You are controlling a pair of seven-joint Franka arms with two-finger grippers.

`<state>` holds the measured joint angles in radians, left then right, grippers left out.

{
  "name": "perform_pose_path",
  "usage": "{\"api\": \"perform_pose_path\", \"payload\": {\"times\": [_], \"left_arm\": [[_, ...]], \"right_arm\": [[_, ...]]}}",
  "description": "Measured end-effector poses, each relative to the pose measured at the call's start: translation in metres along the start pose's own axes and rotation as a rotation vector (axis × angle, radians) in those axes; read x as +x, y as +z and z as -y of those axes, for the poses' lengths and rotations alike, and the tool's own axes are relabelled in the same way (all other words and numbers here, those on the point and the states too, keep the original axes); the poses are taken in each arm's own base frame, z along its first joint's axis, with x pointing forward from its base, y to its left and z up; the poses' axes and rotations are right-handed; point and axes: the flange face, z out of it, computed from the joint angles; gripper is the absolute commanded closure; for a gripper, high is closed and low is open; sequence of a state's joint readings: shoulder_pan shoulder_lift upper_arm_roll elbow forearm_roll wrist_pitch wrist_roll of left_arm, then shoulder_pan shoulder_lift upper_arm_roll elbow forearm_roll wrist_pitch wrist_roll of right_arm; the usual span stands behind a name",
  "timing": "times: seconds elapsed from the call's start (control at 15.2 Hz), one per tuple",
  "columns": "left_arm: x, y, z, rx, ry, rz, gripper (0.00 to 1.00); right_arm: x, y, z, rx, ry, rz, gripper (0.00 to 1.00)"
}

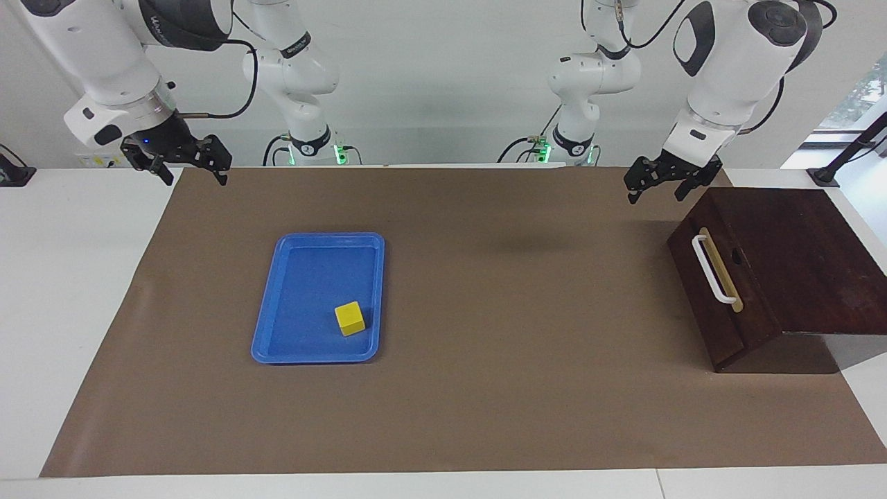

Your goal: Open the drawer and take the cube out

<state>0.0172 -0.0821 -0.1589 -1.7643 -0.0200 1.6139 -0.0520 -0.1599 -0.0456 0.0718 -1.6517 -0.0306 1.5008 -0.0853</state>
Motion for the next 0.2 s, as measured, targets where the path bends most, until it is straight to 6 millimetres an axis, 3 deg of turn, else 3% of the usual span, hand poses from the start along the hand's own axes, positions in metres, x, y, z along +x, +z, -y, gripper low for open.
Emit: {"api": "perform_pose_path", "payload": {"times": [0.2], "left_arm": [[-0.0032,-0.0008,0.001,0.001,0.032,0.015,0.0]], "right_arm": [[0.0002,-0.0008,0.0004,0.0,-0.001,-0.003,0.0]]}}
